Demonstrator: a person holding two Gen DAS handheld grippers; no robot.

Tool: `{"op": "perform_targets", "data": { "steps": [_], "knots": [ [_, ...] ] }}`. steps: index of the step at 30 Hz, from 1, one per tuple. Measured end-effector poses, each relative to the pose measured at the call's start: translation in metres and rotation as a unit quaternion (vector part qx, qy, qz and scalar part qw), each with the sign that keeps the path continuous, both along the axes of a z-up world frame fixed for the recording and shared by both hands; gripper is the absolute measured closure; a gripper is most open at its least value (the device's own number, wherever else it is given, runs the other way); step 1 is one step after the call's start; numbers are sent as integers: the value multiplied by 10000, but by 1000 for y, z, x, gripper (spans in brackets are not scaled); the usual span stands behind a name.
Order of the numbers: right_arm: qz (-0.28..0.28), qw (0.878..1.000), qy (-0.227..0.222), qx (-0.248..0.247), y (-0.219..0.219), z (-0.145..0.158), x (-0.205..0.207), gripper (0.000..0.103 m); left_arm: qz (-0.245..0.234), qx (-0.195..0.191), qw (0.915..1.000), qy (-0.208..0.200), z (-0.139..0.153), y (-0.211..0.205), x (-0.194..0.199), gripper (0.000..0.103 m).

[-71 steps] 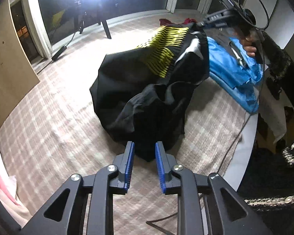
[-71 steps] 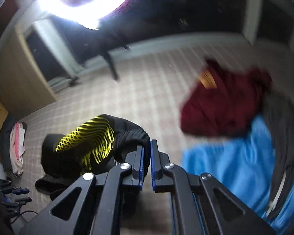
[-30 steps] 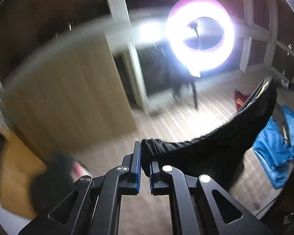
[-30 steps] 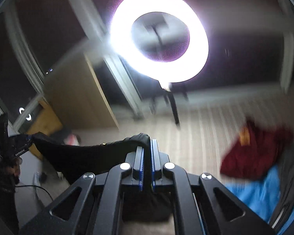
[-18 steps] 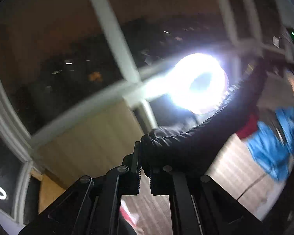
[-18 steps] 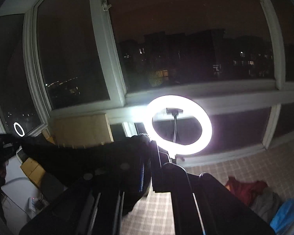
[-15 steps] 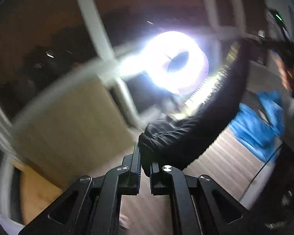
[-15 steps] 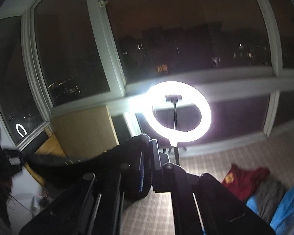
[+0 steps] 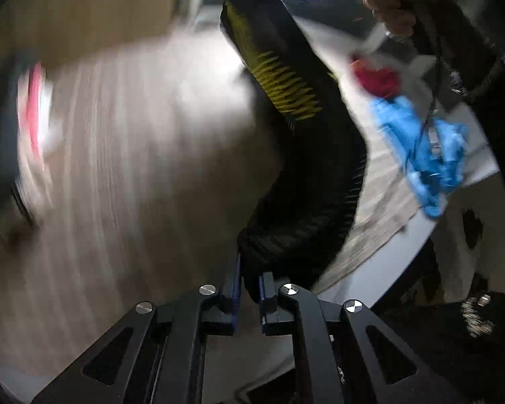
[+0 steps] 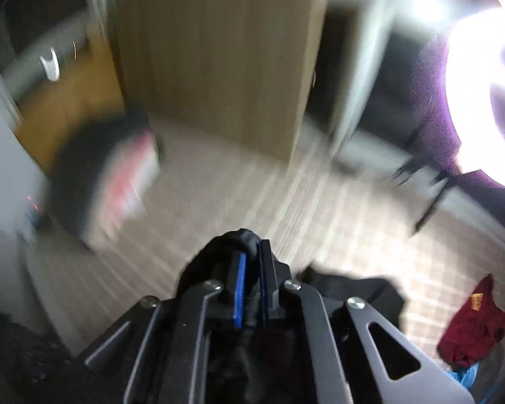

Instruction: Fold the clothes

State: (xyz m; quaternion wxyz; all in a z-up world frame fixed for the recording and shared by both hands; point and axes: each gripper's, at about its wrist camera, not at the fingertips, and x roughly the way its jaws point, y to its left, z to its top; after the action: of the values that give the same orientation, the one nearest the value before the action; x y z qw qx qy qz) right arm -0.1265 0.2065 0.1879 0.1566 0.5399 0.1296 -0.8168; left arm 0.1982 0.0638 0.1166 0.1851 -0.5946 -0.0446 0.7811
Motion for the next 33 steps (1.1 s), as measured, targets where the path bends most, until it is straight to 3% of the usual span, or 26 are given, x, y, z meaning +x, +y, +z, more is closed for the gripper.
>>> {"op": "perform_targets", "data": {
  "steps": [2,4,6,8,10,13,15,19,23,24,25,26,27,33],
  "knots": [
    [106,9986,-339,400,-21,-41,-1,96,73,-52,9997,-247,-19,-11,5,91],
    [306,9977,-499,343,-28,-57,9,91,73,-108,9995,-296,-24,-22,10,93],
    [288,9985,-363,299,-21,-47,26,84,27,-116,9997,-192,-15,-35,11,93],
    [230,9992,-178,283,-11,-32,43,65,-8,-152,9998,-91,-7,-48,8,91],
    [-60,9999,-72,73,3,-19,65,57,-16,-186,9998,9,-1,-58,4,91],
    [-544,9955,-284,-725,20,-21,101,57,-64,-231,9996,125,2,-73,-8,91],
    [-587,9922,-566,-939,11,-38,125,57,-124,-186,9996,142,-4,-80,-22,91],
    [-417,9904,-1087,-747,-24,-83,148,57,-382,-191,9990,90,-20,-73,-43,91],
    [-452,9923,-1151,-30,-44,-113,148,57,-653,-134,9978,29,-31,-66,-58,91],
    [-445,9916,-1207,97,-45,-119,147,57,-697,-92,9975,13,-33,-64,-62,91],
    [-421,9913,-1237,163,-46,-123,148,65,-750,-46,9972,-1,-34,-61,-66,91],
    [-405,9916,-1217,185,-45,-124,149,90,-788,-3,9969,-8,-35,-59,-69,90],
    [-438,9917,-1186,212,-41,-122,150,99,-812,39,9967,-12,-37,-56,-73,87],
    [-1094,9917,-669,-50,15,-77,158,99,-959,231,9951,-53,-46,-31,-97,68]
  ]
}}
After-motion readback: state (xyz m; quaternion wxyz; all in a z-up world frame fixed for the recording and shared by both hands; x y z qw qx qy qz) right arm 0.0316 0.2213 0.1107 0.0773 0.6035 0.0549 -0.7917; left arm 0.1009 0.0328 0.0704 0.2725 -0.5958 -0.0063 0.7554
